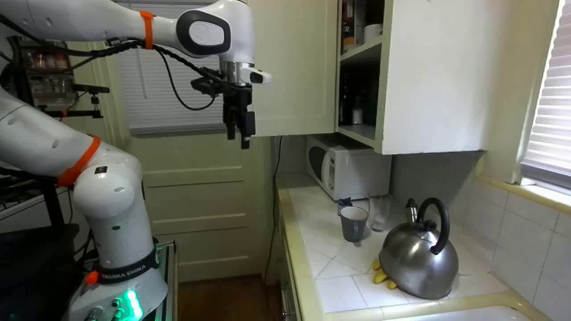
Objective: Move the grey mug to the open cabinet
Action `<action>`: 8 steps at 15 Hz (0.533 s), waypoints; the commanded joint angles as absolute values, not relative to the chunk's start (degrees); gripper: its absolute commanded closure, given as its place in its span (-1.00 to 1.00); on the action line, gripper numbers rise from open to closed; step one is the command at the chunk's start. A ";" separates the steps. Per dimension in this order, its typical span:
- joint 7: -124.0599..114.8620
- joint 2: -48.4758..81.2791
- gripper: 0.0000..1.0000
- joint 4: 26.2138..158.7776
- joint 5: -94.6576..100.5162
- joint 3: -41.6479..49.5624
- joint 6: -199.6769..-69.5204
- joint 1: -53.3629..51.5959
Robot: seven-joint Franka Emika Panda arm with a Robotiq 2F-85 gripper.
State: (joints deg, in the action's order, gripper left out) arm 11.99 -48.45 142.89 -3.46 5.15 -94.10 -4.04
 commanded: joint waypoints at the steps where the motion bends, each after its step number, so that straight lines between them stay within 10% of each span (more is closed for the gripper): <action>1: 12.22 -48.35 -1.00 142.74 -3.69 4.84 -93.95 -3.60; 8: 13.64 -43.55 -1.00 142.86 0.43 5.87 -105.90 -1.58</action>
